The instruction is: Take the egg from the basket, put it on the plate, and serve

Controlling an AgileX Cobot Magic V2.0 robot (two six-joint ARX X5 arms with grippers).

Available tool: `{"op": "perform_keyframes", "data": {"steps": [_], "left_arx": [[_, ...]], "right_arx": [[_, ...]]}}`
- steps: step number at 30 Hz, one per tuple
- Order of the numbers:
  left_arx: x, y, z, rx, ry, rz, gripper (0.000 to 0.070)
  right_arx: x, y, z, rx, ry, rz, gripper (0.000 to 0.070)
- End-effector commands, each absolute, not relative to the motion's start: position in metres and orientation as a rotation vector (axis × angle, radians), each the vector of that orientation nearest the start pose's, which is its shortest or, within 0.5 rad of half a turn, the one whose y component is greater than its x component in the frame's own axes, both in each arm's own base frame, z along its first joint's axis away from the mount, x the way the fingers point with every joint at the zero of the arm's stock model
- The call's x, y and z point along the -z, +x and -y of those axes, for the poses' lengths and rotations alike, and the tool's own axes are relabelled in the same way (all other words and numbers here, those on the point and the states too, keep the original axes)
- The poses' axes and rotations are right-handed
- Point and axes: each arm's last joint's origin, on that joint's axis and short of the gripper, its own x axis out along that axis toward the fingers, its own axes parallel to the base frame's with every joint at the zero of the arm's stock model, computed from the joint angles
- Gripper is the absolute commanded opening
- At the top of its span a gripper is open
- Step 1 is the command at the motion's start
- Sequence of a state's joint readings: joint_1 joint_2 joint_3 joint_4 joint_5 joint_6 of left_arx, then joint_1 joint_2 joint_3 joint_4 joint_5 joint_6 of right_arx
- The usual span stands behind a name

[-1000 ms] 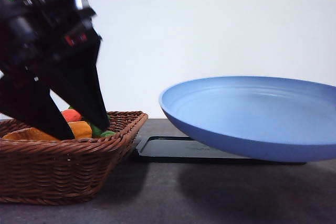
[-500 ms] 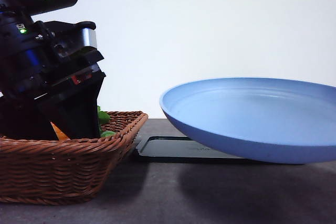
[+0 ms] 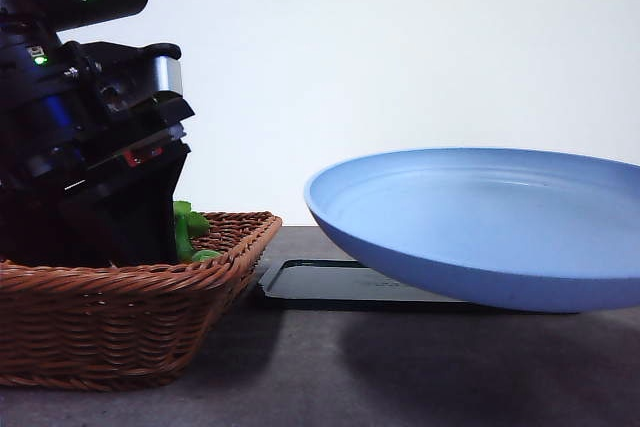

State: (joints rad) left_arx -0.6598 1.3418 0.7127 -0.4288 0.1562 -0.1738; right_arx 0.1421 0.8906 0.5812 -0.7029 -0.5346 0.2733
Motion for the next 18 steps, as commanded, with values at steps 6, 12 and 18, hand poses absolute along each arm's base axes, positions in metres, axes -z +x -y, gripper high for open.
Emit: {"op": "perform_keyframes", "data": {"steps": [6,12,18], "left_arx": [[-0.182,0.189,0.155,0.655,0.139,-1.104,0.0233],[-0.187,0.191,0.157,0.681,0.173,-1.079,0.0187],[-0.220,0.202,0.165,0.694,0.159,-1.037,0.0187]], "right_arx": [[-0.217,0.153,-0.037,-0.491,0.438,-1.071,0.0000],[-0.217,0.153,-0.037,-0.491,0.438,-1.071,0.0000],[-0.217,0.153,-0.037,-0.490,0.438,-1.073,0.0000]]}}
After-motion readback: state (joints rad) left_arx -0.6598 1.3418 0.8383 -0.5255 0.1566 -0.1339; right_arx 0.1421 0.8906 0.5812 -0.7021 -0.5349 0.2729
